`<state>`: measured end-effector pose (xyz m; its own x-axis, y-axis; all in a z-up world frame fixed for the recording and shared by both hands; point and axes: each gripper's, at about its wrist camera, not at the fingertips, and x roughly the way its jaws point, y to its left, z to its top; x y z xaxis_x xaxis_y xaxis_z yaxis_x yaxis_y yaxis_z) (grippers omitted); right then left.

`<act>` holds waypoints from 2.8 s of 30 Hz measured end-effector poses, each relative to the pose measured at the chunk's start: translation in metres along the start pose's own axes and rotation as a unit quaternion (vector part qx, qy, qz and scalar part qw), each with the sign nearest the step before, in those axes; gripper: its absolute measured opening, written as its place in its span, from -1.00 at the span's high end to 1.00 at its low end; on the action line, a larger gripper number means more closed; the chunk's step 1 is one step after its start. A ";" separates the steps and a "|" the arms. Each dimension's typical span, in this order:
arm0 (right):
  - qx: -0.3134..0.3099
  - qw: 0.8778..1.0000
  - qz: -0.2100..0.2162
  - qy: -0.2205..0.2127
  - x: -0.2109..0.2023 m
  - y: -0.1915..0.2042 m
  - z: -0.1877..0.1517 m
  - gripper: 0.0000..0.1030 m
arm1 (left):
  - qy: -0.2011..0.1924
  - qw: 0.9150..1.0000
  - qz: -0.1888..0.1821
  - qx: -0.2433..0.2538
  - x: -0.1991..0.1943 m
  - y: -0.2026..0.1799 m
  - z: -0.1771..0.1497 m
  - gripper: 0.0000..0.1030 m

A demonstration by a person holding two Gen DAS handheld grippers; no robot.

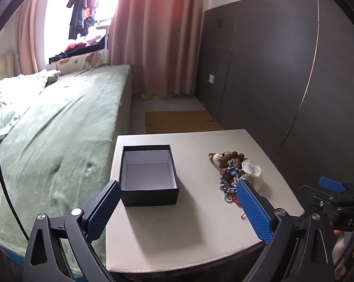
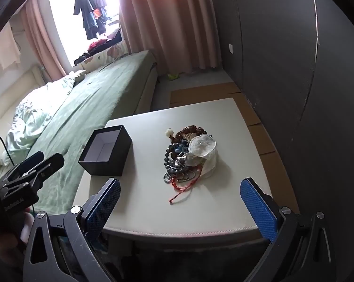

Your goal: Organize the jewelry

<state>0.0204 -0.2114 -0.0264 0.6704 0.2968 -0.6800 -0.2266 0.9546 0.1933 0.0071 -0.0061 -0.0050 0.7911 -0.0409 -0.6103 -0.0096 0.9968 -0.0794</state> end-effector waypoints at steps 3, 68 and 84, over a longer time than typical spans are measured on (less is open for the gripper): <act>0.001 1.000 0.001 -0.002 0.000 -0.003 0.001 -1.00 | -0.003 1.000 -0.002 0.001 -0.001 0.000 -0.001 -0.92; 0.007 1.000 0.005 -0.023 -0.016 -0.003 0.005 -1.00 | -0.015 0.998 -0.043 -0.031 -0.013 0.006 -0.001 -0.91; 0.103 0.994 0.013 -0.022 -0.006 -0.057 0.016 -1.00 | 0.026 0.996 -0.084 -0.020 0.030 -0.028 0.008 -0.65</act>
<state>0.0408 -0.2674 -0.0219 0.6975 0.3186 -0.6418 -0.0983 0.9298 0.3548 0.0362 -0.0344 -0.0147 0.7515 -0.2121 -0.6248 0.0953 0.9719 -0.2152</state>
